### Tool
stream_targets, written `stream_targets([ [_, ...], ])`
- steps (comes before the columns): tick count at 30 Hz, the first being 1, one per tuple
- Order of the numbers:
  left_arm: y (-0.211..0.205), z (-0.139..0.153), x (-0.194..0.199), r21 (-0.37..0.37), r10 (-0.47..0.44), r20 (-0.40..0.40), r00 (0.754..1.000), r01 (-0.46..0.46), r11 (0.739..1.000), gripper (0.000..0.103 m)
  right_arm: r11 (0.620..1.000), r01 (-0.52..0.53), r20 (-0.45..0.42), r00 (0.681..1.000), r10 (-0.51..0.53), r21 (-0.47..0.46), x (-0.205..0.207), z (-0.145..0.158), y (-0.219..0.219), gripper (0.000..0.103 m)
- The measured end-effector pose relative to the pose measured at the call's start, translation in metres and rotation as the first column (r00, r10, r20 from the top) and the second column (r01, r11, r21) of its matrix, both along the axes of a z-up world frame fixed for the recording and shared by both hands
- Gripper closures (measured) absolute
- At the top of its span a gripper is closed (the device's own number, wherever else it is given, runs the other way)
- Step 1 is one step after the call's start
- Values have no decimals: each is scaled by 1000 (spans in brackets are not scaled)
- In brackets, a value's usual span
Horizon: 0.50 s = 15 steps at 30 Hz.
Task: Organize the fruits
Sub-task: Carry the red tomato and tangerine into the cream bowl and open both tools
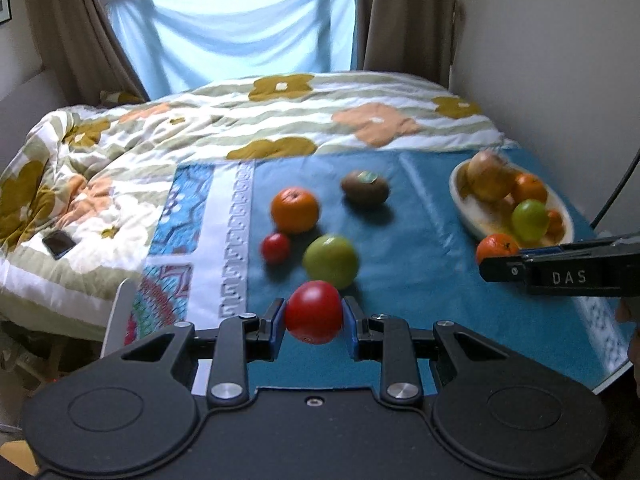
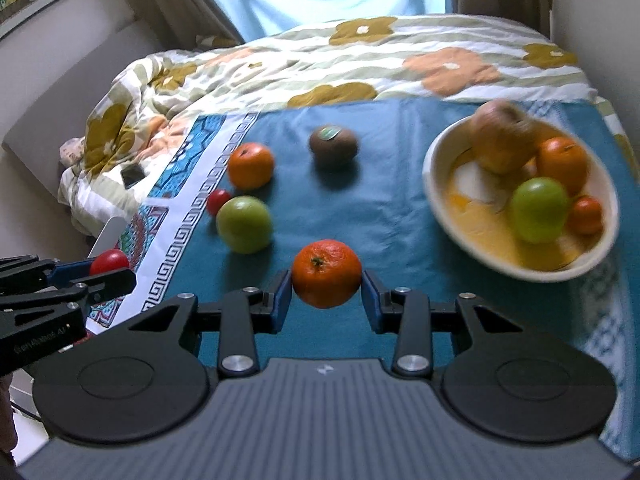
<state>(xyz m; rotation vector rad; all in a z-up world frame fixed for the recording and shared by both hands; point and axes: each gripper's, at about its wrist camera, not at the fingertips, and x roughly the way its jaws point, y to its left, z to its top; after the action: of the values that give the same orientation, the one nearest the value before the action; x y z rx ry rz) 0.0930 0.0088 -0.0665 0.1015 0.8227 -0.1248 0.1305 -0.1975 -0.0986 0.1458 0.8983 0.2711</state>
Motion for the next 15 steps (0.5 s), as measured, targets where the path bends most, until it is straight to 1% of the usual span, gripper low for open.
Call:
stream_targets([
  [7,-52,15,13,-29,-15,26,1000,15,999,70,999,33,23,999,-32,-29,5,17,-57,50],
  [15,-108,20,40,-28,-33,59,998,35,999,70,998,53,58,997,-50,-42,21,30,-118,50],
])
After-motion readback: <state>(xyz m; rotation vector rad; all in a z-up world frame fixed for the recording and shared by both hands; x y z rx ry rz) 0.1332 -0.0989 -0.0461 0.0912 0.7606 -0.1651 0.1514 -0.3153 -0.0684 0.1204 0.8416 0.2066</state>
